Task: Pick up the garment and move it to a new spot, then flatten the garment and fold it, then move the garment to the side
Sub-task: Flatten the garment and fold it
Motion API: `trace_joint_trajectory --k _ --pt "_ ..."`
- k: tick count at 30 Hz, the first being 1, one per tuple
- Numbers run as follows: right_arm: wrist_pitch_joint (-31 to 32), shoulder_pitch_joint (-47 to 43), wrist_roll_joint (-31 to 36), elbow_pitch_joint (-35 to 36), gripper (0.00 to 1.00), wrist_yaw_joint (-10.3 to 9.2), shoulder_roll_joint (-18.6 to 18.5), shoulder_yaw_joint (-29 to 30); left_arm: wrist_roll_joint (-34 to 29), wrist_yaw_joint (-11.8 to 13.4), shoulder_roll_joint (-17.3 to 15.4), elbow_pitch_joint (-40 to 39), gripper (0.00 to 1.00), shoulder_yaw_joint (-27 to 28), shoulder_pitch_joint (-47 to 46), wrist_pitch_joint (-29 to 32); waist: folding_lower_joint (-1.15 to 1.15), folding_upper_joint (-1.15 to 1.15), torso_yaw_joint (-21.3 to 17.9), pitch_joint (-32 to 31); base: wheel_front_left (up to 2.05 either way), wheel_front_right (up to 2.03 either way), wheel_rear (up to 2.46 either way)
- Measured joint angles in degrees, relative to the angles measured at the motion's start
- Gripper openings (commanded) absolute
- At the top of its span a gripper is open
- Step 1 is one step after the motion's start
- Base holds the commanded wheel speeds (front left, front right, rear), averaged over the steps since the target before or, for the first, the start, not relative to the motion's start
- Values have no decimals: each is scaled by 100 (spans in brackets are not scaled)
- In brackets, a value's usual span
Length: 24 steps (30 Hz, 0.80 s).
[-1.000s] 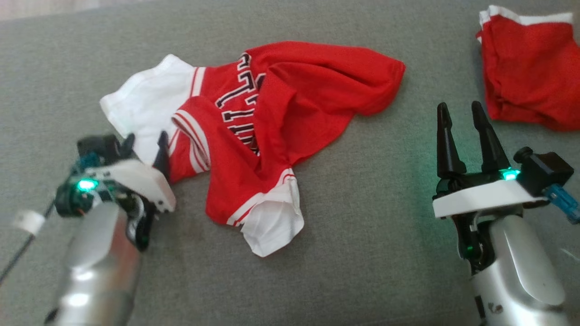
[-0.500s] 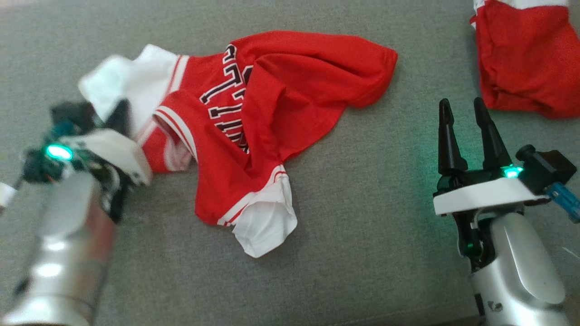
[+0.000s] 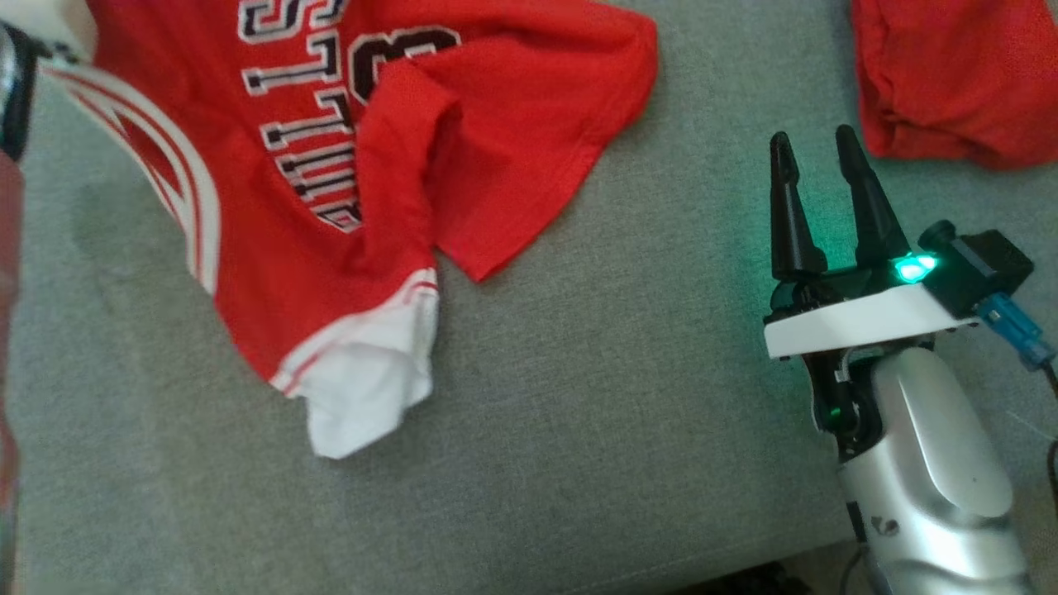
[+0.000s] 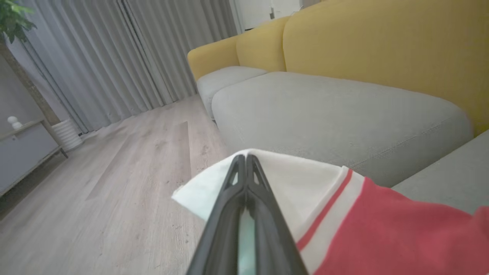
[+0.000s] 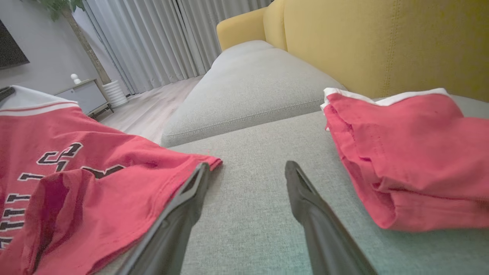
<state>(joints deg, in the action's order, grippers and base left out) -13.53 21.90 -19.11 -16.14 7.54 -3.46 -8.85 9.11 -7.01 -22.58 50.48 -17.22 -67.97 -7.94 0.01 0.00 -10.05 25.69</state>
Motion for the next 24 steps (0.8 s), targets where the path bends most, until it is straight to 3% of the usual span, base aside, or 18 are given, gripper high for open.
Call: trace_joint_trajectory --k 1,2,3,7,13,24 --pt "-16 0 -3 -27 100 -1 0 -7 -85 26 -23 65 44 -49 -101 -76 0 0 -14 33 0 0 0" --pt "-16 0 -15 -56 100 0 0 -19 -170 149 -35 114 55 -93 -183 -176 0 0 -22 57 0 0 0" --pt "-18 0 -34 -80 100 0 0 -42 -224 292 -36 160 100 -99 -257 -285 0 0 -20 72 0 0 0" --pt "-26 3 -46 -129 100 0 1 -96 -203 424 34 399 100 -98 -389 -513 -1 0 92 40 0 0 0" --pt "-67 1 59 -229 100 0 3 -85 157 307 502 447 100 -10 51 -655 -1 0 351 -205 0 0 0" --pt "-60 -112 157 -332 100 0 -32 22 662 189 1029 -988 100 266 2112 -677 -3 0 872 -933 0 0 0"
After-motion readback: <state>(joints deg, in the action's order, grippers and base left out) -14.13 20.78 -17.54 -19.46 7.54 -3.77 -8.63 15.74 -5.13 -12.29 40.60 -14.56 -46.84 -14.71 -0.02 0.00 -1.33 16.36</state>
